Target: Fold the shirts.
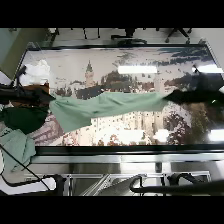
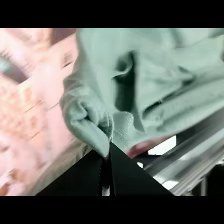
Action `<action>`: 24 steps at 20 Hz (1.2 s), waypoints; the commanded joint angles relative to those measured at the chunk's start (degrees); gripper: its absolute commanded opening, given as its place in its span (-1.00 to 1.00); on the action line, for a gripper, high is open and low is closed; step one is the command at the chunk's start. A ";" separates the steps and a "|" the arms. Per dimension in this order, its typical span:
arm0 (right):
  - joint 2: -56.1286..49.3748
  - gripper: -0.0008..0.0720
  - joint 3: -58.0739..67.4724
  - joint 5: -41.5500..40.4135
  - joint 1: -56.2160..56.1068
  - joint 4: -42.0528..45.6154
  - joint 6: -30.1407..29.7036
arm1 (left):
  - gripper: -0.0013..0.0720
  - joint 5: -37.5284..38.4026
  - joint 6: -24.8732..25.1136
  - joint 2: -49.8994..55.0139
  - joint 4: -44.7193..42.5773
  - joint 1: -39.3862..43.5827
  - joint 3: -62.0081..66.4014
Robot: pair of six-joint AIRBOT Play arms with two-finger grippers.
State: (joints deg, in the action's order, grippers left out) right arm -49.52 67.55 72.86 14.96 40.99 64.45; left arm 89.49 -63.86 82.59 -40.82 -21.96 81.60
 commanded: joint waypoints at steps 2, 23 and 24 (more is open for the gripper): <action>1.81 -0.94 25.11 -0.52 2.95 -5.29 0.04 | -0.92 2.71 -0.13 -12.98 24.48 -2.34 5.77; -8.74 -0.94 17.49 -8.13 2.73 -8.02 -13.97 | -0.91 -27.63 -12.46 -24.57 -3.19 9.53 -10.99; -13.38 -0.94 17.00 -8.94 2.69 -8.22 -14.49 | -0.91 -30.56 -12.33 -19.02 -5.25 12.74 -11.47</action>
State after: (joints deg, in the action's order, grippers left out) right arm -53.17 89.30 66.54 17.72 34.83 52.93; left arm 69.84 -77.32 53.45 -39.68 -19.16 75.90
